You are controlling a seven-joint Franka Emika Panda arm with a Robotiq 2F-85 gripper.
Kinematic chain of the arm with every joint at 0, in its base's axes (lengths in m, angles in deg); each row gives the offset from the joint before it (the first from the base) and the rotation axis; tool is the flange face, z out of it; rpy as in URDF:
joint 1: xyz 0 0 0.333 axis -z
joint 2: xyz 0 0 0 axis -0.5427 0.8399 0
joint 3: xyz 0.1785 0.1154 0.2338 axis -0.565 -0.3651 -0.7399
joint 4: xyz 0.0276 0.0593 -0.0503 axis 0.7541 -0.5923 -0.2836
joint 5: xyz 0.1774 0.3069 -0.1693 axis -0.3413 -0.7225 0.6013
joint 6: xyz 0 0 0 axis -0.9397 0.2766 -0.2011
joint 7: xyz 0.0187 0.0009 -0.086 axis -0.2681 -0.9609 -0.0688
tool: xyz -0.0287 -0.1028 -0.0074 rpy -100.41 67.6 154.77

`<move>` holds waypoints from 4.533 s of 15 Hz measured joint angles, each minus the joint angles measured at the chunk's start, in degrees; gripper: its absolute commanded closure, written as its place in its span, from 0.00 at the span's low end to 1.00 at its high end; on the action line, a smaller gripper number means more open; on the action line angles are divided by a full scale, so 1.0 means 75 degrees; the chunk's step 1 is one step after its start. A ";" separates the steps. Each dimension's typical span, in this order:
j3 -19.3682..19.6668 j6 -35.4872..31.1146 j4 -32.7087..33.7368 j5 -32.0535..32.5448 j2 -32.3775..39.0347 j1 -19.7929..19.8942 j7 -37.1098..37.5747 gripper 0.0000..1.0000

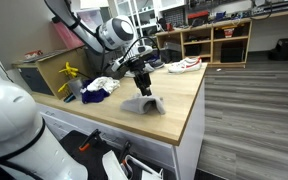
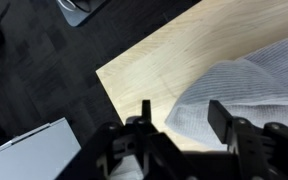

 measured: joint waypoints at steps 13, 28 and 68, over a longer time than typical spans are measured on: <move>-0.0875 -0.1432 0.1080 -0.2929 0.0858 -0.0130 -0.1483 0.77; -0.1056 -0.1636 0.2336 -0.4070 0.2976 -0.0529 -0.2093 1.00; -0.1254 -0.1016 0.6163 -0.3733 0.5389 -0.1517 -0.2841 0.14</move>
